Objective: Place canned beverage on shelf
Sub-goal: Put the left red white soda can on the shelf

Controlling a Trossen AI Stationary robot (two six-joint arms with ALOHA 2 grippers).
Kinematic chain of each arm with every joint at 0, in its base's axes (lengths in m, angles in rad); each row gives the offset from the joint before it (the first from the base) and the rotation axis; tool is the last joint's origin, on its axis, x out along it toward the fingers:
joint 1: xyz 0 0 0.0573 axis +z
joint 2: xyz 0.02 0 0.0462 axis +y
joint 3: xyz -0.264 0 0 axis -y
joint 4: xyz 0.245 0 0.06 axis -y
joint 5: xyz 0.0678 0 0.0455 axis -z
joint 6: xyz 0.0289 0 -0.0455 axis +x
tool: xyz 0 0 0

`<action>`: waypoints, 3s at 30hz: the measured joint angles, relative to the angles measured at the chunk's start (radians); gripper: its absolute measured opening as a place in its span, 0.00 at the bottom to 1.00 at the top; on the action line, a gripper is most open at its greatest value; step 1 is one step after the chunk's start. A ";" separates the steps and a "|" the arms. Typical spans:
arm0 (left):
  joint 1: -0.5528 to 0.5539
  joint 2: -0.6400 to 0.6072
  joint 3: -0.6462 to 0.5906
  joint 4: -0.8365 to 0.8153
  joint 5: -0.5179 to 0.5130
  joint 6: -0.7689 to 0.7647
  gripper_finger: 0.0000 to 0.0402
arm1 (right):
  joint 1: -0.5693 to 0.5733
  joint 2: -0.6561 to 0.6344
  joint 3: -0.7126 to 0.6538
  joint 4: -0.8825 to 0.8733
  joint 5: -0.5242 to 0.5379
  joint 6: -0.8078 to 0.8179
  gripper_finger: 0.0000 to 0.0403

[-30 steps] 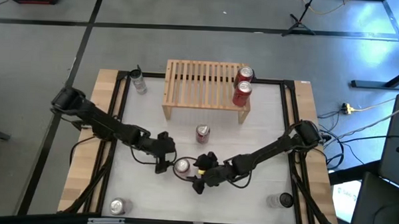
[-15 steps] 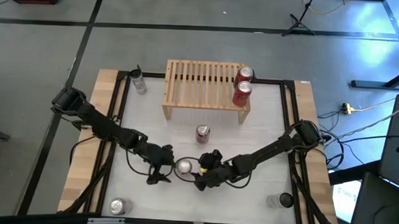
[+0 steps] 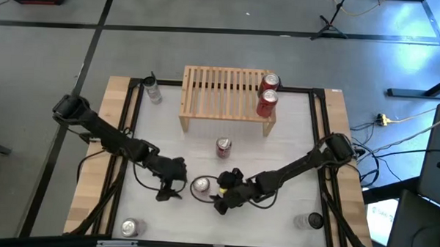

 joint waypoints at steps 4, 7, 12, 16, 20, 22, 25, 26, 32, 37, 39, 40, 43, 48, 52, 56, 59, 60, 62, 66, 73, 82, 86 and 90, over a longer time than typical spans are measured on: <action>0.002 0.018 0.000 0.048 -0.122 0.054 0.84 | 0.000 0.012 0.002 0.052 0.085 -0.021 0.82; -0.001 0.038 -0.001 0.106 -0.081 0.089 0.84 | -0.009 0.017 0.001 0.044 0.107 -0.032 0.82; -0.023 0.051 -0.002 0.153 -0.023 0.096 0.84 | -0.011 0.019 0.001 0.011 0.098 -0.056 0.82; -0.049 0.051 -0.002 0.158 -0.019 0.096 0.84 | -0.015 0.013 0.001 -0.060 0.104 -0.061 0.82; -0.058 0.047 -0.001 0.146 -0.021 0.088 0.84 | -0.014 -0.014 0.000 -0.083 0.064 -0.057 0.82; -0.058 0.039 -0.001 0.138 -0.016 0.059 0.84 | 0.000 -0.016 0.001 -0.065 0.019 -0.056 0.82; -0.058 0.019 -0.001 0.125 0.007 0.042 0.84 | 0.049 -0.009 0.000 0.058 0.048 -0.058 0.82; -0.058 0.012 -0.001 0.122 0.007 0.042 0.84 | 0.065 0.003 0.004 0.119 0.086 -0.066 0.82; -0.055 -0.002 -0.001 0.075 -0.076 0.043 0.84 | 0.113 0.124 -0.001 0.291 0.361 -0.137 0.82; -0.054 0.005 -0.001 0.078 -0.173 0.079 0.84 | 0.110 0.189 0.002 0.421 0.400 -0.138 0.82; -0.051 0.012 0.000 0.088 -0.176 0.090 0.84 | 0.106 0.209 0.001 0.452 0.447 -0.164 0.82; -0.048 0.017 0.000 0.089 -0.170 0.100 0.84 | 0.104 0.214 0.001 0.467 0.457 -0.176 0.82; -0.043 0.034 -0.001 0.109 -0.145 0.132 0.84 | 0.093 0.219 0.001 0.478 0.463 -0.192 0.82; -0.036 0.076 -0.001 0.190 -0.141 0.179 0.84 | 0.080 0.223 0.002 0.493 0.456 -0.253 0.82; -0.028 0.108 -0.002 0.228 -0.119 0.178 0.84 | 0.067 0.223 0.002 0.494 0.451 -0.293 0.82; -0.028 0.116 -0.002 0.225 -0.097 0.178 0.84 | 0.060 0.223 0.002 0.494 0.430 -0.297 0.82; -0.028 0.116 -0.002 0.225 -0.094 0.178 0.84 | 0.060 0.223 0.002 0.498 0.431 -0.298 0.78; -0.026 0.116 -0.002 0.224 -0.093 0.178 0.84 | 0.060 0.223 0.002 0.501 0.433 -0.300 0.76; -0.022 0.103 -0.002 0.214 -0.077 0.173 0.84 | 0.060 0.217 0.001 0.501 0.432 -0.301 0.69; -0.024 0.033 0.021 0.127 -0.076 0.155 0.84 | 0.055 0.188 0.000 0.503 0.435 -0.316 0.64; -0.024 -0.124 0.100 -0.065 -0.053 0.132 0.84 | 0.055 0.090 0.000 0.502 0.418 -0.316 0.64; -0.024 -0.268 0.215 -0.146 -0.063 0.080 0.84 | 0.055 -0.077 0.001 0.376 0.366 -0.316 0.65; 0.013 -0.270 0.279 -0.153 -0.145 0.098 0.84 | 0.055 -0.160 0.001 0.274 0.359 -0.316 0.65; 0.072 -0.246 0.401 -0.196 -0.230 0.163 0.83 | 0.049 -0.247 0.001 0.173 0.330 -0.316 0.65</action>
